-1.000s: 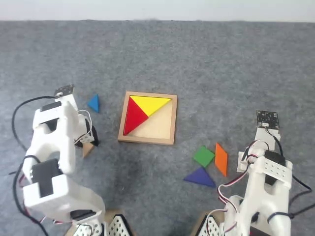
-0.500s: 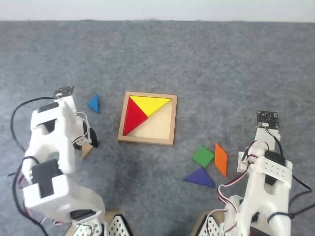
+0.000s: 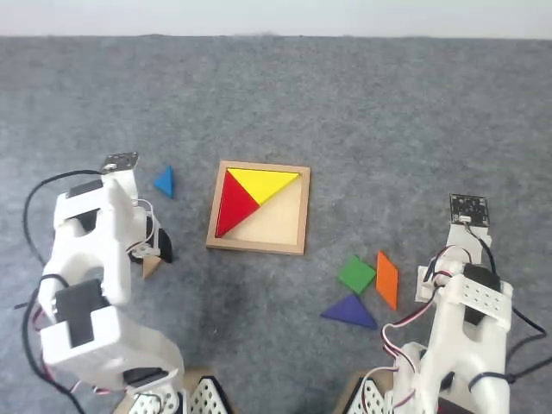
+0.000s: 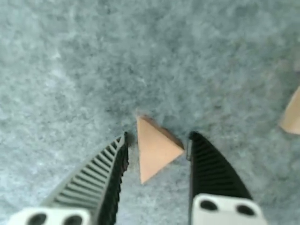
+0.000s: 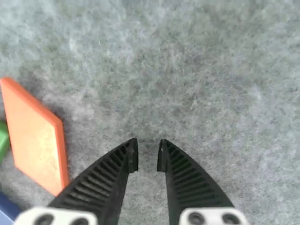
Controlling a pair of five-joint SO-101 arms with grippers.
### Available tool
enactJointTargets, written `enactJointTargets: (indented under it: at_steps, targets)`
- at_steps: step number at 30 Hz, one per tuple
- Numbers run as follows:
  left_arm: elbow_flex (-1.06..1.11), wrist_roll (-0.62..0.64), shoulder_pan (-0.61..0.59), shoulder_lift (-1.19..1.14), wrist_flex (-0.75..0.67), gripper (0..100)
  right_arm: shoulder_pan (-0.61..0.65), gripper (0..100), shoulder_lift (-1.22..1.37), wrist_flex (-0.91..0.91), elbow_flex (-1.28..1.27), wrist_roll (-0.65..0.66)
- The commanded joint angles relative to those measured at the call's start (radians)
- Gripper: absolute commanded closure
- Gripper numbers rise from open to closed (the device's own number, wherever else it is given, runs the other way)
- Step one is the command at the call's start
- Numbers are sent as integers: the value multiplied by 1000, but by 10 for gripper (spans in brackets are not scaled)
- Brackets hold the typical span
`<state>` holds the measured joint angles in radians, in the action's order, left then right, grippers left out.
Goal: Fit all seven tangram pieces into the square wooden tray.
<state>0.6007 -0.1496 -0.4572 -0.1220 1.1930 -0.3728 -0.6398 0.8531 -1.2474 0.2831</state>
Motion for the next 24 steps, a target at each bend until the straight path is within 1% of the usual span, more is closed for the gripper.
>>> enactJointTargets:
  at_steps: [1, 11, 15, 24]
  targets:
    - [15, -17, -3, 14, 23, 841, 2, 914, -1, -5, 9, 14]
    - [18, -15, -3, 15, 21, 848, 2, 914, -1, -5, 9, 14]
    - [18, -15, -3, 15, 23, 889, 2, 914, -1, -5, 9, 14]
    - [15, -15, -3, 15, 26, 887, 2, 914, -1, -5, 9, 14]
